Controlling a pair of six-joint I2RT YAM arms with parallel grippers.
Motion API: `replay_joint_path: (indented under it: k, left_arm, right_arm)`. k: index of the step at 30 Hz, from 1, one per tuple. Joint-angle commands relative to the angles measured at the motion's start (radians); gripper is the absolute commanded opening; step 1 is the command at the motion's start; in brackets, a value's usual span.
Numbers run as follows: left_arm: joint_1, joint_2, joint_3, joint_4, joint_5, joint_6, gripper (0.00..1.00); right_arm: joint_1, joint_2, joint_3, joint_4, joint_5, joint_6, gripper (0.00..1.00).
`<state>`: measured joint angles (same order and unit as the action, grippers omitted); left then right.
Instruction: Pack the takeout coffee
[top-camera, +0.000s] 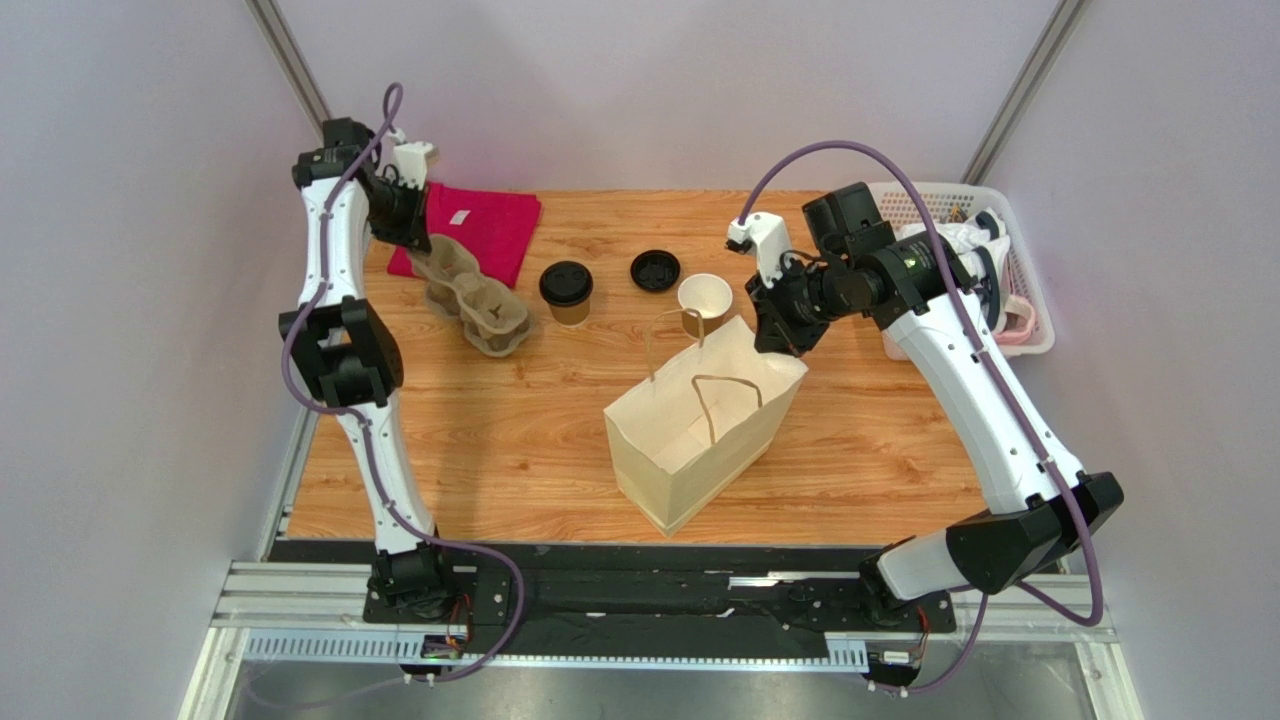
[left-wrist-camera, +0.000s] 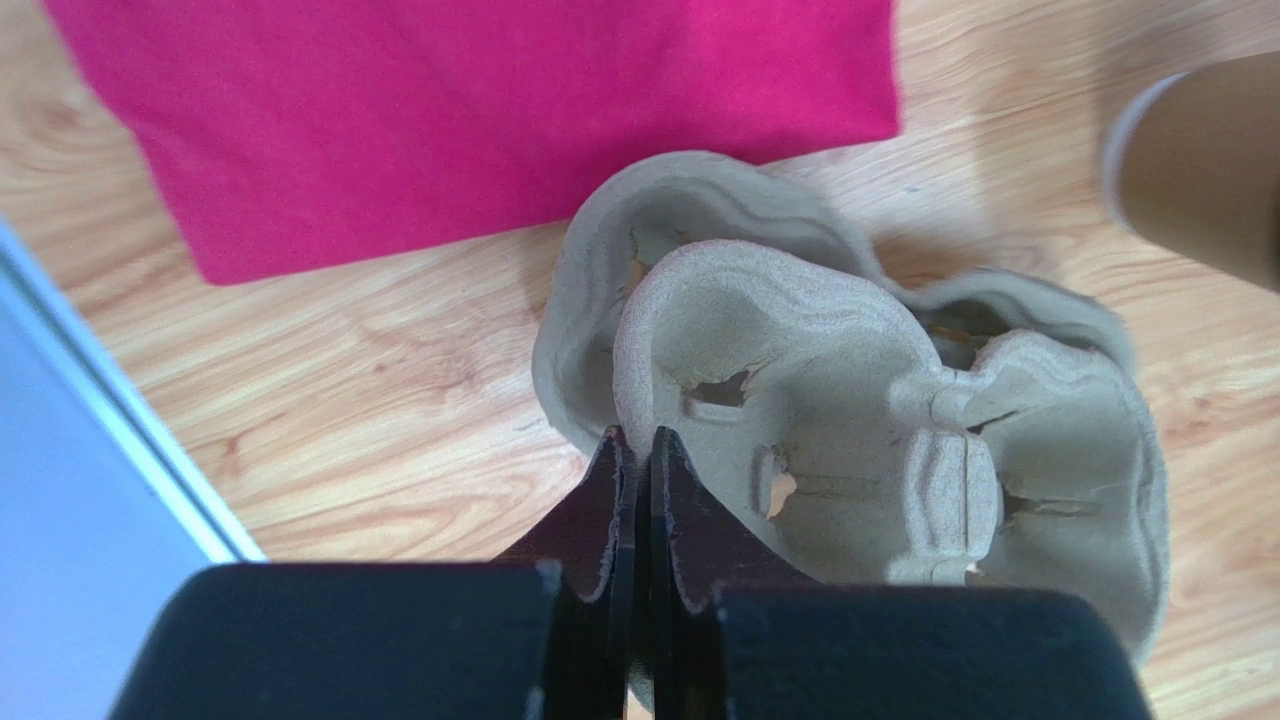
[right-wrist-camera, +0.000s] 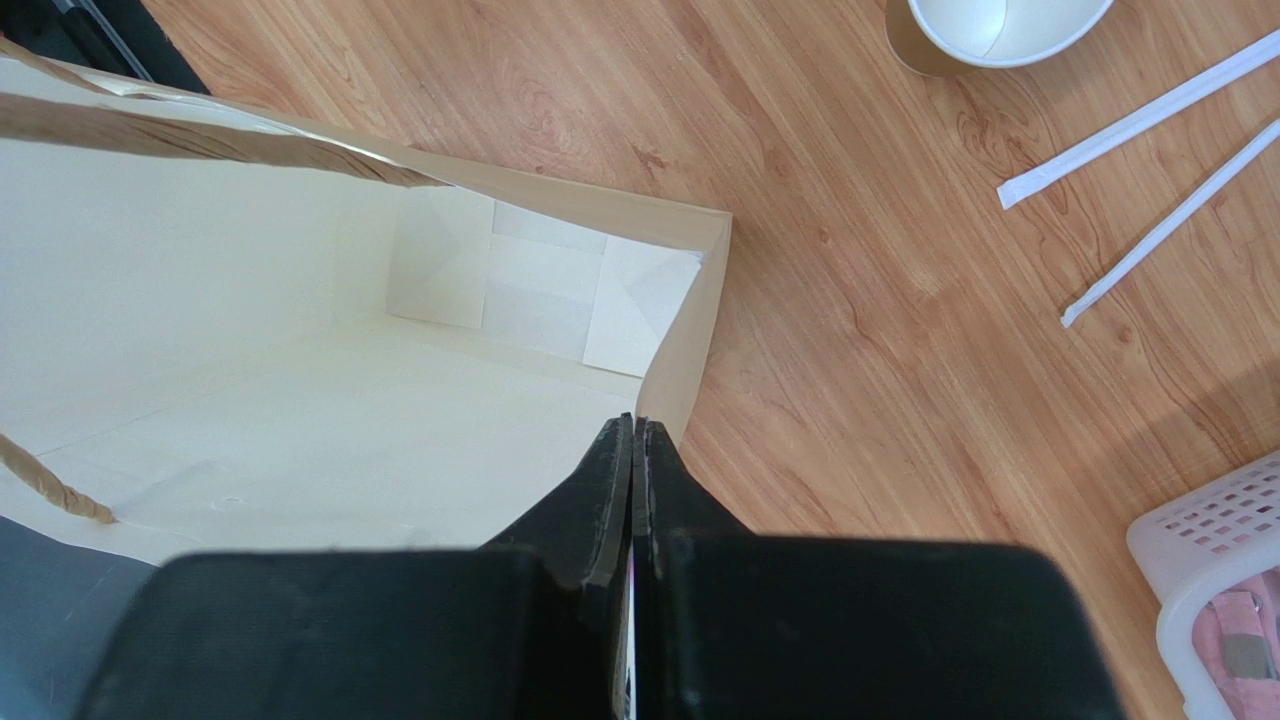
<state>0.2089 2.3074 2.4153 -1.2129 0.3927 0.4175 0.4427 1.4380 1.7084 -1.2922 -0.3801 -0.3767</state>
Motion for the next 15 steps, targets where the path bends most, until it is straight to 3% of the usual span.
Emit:
replay_joint_path:
  k: [1, 6, 15]
  left_arm:
    - [-0.003, -0.173, 0.011, -0.008, 0.098, -0.008, 0.0]
    - [-0.005, -0.304, -0.014, -0.019, 0.184, 0.004, 0.0]
    - [-0.052, -0.76, -0.117, 0.056, 0.388, 0.007, 0.0]
  right_arm:
    - [0.004, -0.027, 0.049, -0.013, -0.036, -0.034, 0.0]
    - [0.005, -0.04, 0.085, -0.021, -0.083, -0.051, 0.0]
    - [0.007, -0.096, 0.103, -0.064, -0.226, -0.136, 0.0]
